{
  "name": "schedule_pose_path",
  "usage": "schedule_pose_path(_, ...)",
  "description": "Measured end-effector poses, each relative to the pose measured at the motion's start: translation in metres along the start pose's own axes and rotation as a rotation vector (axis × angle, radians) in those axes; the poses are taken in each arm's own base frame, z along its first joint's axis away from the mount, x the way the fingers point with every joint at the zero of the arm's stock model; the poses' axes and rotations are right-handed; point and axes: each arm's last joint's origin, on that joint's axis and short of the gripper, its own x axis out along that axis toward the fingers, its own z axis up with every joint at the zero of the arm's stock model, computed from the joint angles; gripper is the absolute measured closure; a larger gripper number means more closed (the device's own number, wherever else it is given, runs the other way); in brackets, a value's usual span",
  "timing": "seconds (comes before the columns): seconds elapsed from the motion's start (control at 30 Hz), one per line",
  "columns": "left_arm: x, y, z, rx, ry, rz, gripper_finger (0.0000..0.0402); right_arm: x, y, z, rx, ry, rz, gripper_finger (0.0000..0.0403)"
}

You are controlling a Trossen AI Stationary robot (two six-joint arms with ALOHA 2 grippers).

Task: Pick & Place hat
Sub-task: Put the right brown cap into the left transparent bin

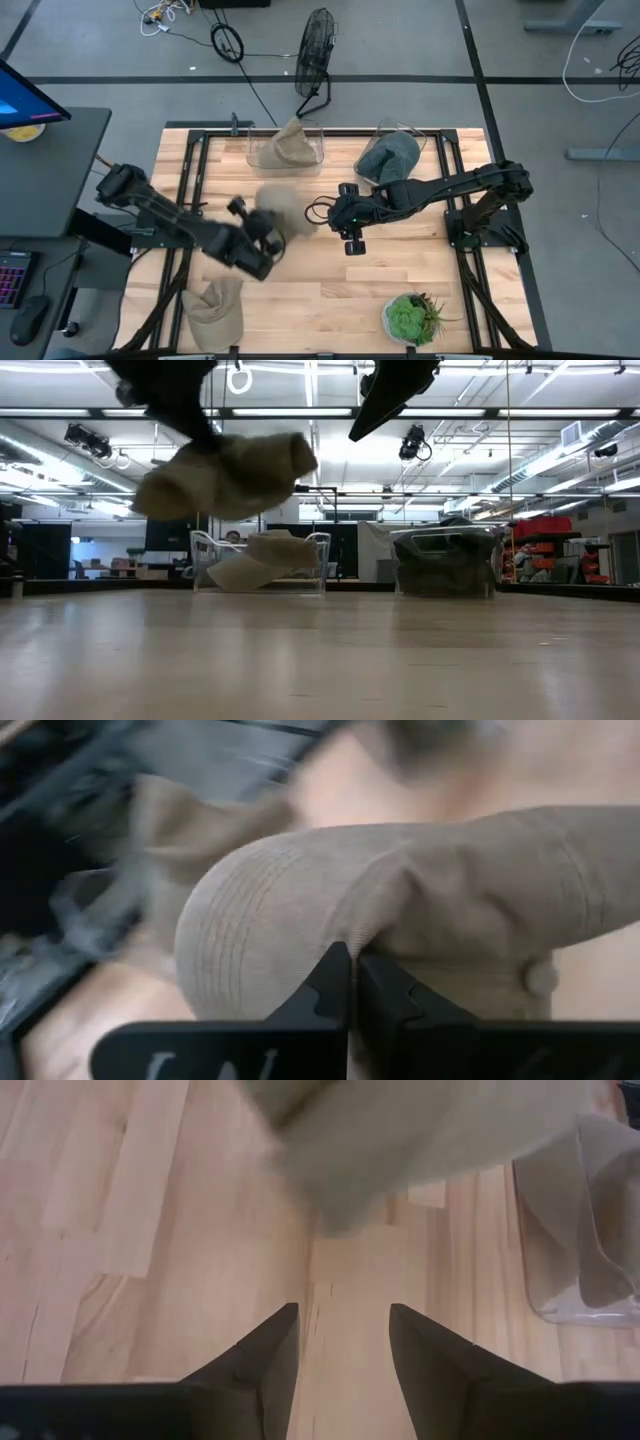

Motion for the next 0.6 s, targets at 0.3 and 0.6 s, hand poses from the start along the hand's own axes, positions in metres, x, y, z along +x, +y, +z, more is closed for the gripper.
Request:
schedule_pose_path(0.3,0.056,0.074,0.064,-0.367,-0.029,0.312,0.0388,0.000,0.000,0.000,0.028,0.001,0.000,0.0242)
schedule_pose_path(0.6,0.137,0.130,0.075,-0.768,0.034,0.410,0.0386,0.000,0.000,-0.001,0.029,0.007,0.000,0.0242)
